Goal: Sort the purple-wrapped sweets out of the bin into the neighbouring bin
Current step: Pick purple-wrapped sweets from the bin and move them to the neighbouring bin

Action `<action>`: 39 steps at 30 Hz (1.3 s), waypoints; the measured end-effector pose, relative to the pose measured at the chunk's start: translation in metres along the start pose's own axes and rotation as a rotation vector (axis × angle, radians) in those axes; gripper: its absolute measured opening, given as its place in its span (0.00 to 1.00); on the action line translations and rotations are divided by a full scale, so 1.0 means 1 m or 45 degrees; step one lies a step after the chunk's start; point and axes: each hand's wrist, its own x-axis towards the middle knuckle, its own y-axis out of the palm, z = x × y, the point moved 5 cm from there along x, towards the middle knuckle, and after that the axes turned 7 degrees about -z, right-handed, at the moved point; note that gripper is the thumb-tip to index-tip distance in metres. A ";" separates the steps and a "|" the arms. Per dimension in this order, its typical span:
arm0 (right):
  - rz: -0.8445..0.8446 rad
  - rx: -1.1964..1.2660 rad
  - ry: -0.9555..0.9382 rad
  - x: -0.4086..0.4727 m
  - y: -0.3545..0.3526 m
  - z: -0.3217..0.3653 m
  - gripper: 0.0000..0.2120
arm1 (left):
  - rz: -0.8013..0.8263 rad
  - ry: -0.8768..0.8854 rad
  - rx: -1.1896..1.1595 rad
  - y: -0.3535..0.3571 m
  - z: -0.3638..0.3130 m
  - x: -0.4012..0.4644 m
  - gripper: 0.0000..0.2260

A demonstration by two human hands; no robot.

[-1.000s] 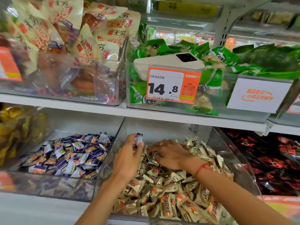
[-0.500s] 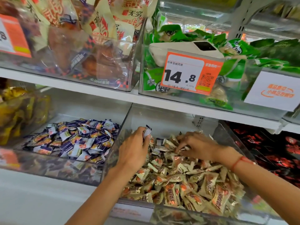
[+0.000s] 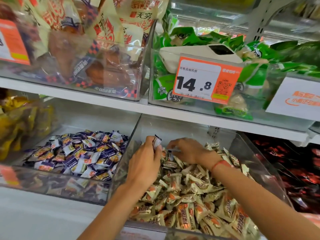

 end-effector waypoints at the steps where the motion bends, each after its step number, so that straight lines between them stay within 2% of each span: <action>1: 0.032 -0.072 -0.016 0.004 0.009 0.002 0.13 | -0.002 0.001 -0.012 0.000 0.000 0.000 0.07; 5: 0.084 -0.317 -0.018 0.016 0.026 0.009 0.17 | 0.020 -0.045 -0.076 0.003 0.005 -0.001 0.08; 8: -0.027 -0.465 -0.039 0.019 0.022 0.011 0.12 | 0.065 -0.133 -0.148 0.007 0.009 -0.002 0.06; 10: -0.082 -0.430 -0.021 0.015 0.016 0.004 0.10 | 0.084 -0.179 -0.213 0.009 0.009 -0.002 0.06; 13: -0.109 -0.101 0.116 -0.002 0.001 -0.018 0.06 | 0.100 -0.178 -0.234 0.007 0.007 -0.004 0.11; 15: -0.169 0.327 0.208 -0.022 -0.016 -0.027 0.03 | 0.134 -0.208 -0.311 0.007 0.004 -0.004 0.14; 17: -0.249 0.874 0.270 -0.043 -0.033 -0.022 0.08 | 0.170 -0.249 -0.471 0.007 -0.001 -0.004 0.15; 19: -0.254 1.280 0.269 -0.055 -0.041 -0.004 0.12 | 0.207 -0.254 -0.582 0.006 -0.008 -0.003 0.22; 21: -0.234 1.425 0.217 -0.058 -0.040 0.014 0.14 | 0.203 -0.218 -0.600 0.005 -0.011 -0.003 0.26; 24: -0.174 1.492 0.141 -0.056 -0.035 0.035 0.11 | 0.084 -0.138 -0.674 0.004 -0.007 0.001 0.24; 27: -0.255 1.370 0.137 -0.045 -0.031 0.030 0.08 | 0.036 -0.058 -0.445 0.005 -0.002 0.001 0.25; 29: -0.353 0.967 0.138 -0.028 -0.026 0.015 0.07 | 0.043 0.006 -0.188 0.008 0.002 0.000 0.25; 30: -0.306 0.694 0.104 -0.019 -0.019 0.011 0.07 | 0.040 0.002 -0.152 0.008 0.004 -0.001 0.23; 32: -0.041 0.182 0.048 -0.007 0.005 0.009 0.10 | 0.039 -0.057 -0.212 0.010 0.010 0.001 0.18; 34: 0.096 -0.144 0.008 0.001 0.025 0.009 0.12 | 0.022 -0.112 -0.291 0.010 0.014 0.003 0.11; 35: 0.111 -0.177 0.008 0.003 0.029 0.009 0.11 | 0.004 -0.128 -0.328 0.008 0.014 0.004 0.07; 37: 0.181 0.003 0.040 0.007 0.030 0.003 0.09 | -0.026 -0.136 -0.390 0.004 0.013 0.002 0.04; 39: 0.214 0.279 0.133 0.005 0.021 -0.009 0.15 | -0.033 -0.156 -0.434 0.003 0.012 0.001 0.04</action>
